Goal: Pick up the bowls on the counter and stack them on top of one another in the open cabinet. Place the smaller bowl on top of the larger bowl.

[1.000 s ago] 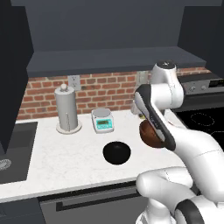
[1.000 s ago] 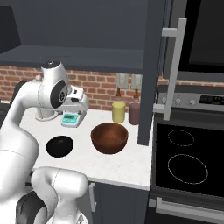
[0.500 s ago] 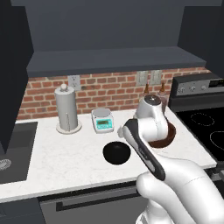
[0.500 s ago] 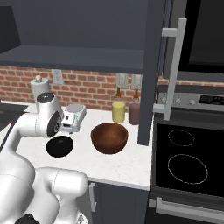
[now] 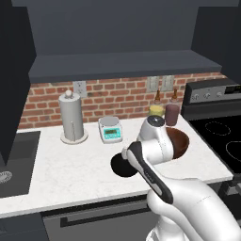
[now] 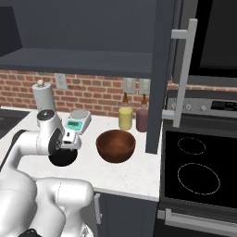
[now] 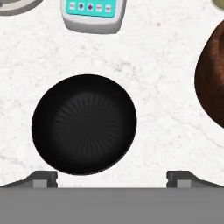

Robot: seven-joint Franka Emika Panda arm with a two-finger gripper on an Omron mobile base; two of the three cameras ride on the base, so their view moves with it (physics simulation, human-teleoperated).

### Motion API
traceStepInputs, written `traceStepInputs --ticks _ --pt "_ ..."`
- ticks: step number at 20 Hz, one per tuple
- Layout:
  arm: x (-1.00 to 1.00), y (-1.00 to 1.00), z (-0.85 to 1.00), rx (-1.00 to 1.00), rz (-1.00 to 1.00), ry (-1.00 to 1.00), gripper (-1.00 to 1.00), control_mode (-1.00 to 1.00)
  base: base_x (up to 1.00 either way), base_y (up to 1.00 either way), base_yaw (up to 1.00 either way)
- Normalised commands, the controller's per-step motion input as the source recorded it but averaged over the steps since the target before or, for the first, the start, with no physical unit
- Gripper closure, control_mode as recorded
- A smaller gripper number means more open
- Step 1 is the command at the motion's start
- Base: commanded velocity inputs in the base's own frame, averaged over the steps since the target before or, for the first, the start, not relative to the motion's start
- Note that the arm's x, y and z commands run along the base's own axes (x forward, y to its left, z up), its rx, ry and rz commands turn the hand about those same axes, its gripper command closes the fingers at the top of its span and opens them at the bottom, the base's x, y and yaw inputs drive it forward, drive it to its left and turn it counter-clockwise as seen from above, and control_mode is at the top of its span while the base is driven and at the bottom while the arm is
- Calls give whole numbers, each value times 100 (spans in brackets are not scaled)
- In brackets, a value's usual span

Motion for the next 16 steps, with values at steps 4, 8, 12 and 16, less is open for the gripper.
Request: traceStepInputs --ticks 4,8,12,16 --pt "1 0 -2 -5 0 17 -100 -100 0 0 0" --pt "12 0 -5 -8 0 25 -100 -100 0 0 0" --pt "15 0 -25 -3 0 19 -100 -100 0 0 0" --pt "3 0 -29 0 0 8 -100 -100 0 0 0"
